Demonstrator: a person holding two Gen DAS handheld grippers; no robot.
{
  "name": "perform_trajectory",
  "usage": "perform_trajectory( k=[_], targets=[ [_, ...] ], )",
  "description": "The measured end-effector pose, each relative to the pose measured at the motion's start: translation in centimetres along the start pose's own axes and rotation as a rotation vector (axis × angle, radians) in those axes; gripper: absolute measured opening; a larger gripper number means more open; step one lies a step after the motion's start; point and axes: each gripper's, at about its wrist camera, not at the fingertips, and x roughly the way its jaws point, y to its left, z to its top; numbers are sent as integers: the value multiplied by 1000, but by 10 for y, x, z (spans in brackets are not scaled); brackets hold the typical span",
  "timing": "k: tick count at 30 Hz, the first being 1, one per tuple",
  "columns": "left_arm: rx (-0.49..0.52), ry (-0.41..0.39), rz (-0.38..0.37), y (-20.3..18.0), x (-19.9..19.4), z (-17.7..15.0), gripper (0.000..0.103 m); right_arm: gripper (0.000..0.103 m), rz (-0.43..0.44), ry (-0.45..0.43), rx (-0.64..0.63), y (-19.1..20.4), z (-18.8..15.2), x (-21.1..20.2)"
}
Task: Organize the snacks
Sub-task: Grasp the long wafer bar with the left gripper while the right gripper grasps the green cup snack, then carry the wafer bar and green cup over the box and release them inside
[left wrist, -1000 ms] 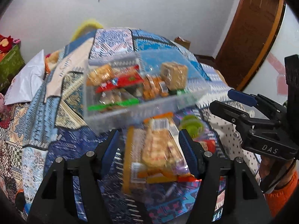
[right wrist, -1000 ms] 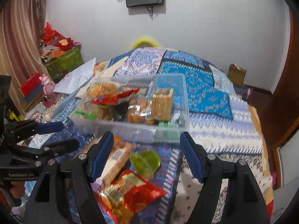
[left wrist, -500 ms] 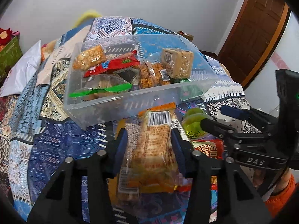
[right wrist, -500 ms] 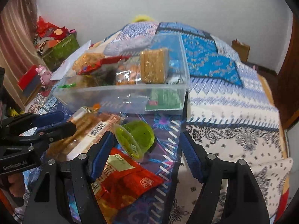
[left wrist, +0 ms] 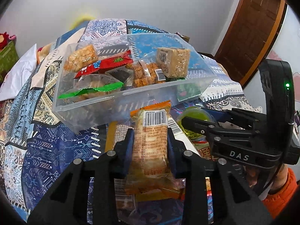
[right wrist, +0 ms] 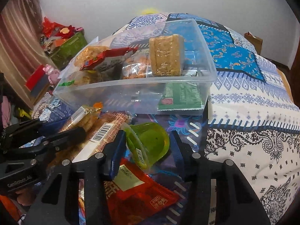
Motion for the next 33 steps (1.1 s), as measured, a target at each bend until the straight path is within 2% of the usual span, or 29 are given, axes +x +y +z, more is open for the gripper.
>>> perform_trajectory(
  k=[11,20,33],
  targets=[
    [-6,-69,0,-5,-31,5,32,42,-14,-33,-5,3,-4,-18],
    [-13,-155,0,-4,-62,19,33,42,-29,-109,-12,10,2,-48],
    [-17,-216,31,1,-62,61,33,42,-22,-241,-10,13,30,-73]
  ],
)
